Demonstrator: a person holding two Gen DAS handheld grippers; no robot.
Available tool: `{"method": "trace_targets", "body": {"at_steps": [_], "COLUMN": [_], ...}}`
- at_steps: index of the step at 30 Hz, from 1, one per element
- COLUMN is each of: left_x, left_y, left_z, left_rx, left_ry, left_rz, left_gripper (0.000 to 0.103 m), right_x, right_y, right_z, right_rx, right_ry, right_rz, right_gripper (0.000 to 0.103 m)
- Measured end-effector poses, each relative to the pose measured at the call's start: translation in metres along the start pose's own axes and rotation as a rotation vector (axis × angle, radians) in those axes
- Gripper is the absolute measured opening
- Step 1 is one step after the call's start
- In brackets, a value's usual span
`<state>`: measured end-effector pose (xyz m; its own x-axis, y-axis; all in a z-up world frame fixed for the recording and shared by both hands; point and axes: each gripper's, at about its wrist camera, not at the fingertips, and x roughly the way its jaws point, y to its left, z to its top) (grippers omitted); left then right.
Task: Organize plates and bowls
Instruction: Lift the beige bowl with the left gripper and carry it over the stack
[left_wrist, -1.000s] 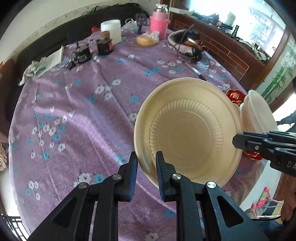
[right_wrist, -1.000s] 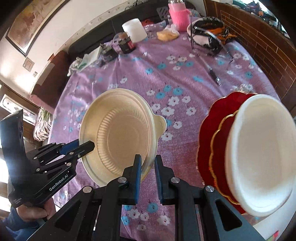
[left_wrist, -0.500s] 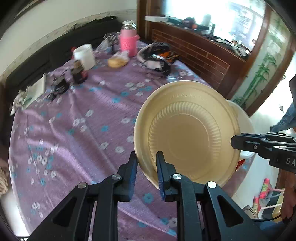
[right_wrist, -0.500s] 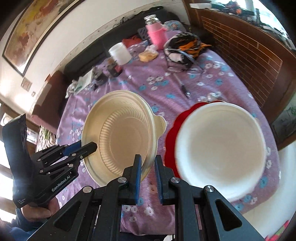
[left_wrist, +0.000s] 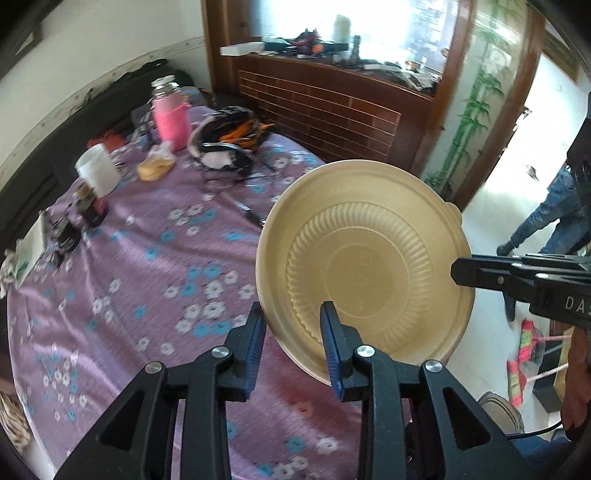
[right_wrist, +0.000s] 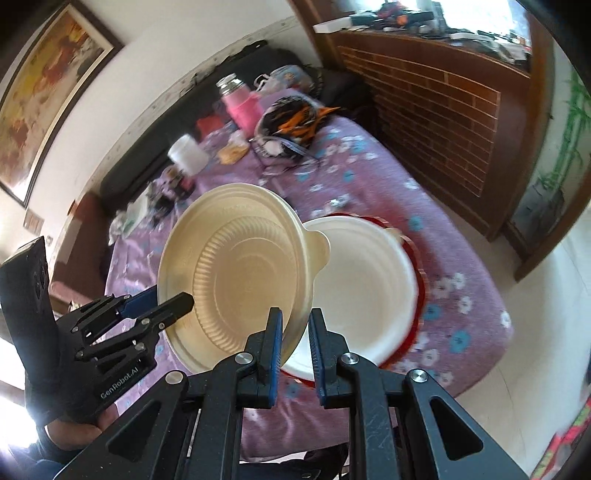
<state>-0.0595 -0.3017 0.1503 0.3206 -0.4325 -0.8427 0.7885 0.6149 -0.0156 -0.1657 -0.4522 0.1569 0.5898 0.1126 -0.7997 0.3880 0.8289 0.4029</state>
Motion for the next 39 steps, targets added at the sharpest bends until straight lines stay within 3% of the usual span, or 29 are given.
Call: {"method": "trace_targets", "body": {"at_steps": [13, 39], "left_x": [0.036, 0.058], "left_y": [-0.033, -0.031], "left_z": [0.008, 0.009], "left_rx": [0.018, -0.008], "left_ry": [0.062, 0.107], "left_rz": [-0.015, 0.011], "left_gripper": [0.028, 0.028], "right_x": [-0.008, 0.029], "right_y": [-0.044, -0.066], "right_z": [0.000, 0.007], "right_rx": [0.057, 0.078], "right_ry": [0.001, 0.080], "right_rz": [-0.029, -0.008], "right_gripper": [0.016, 0.016]}}
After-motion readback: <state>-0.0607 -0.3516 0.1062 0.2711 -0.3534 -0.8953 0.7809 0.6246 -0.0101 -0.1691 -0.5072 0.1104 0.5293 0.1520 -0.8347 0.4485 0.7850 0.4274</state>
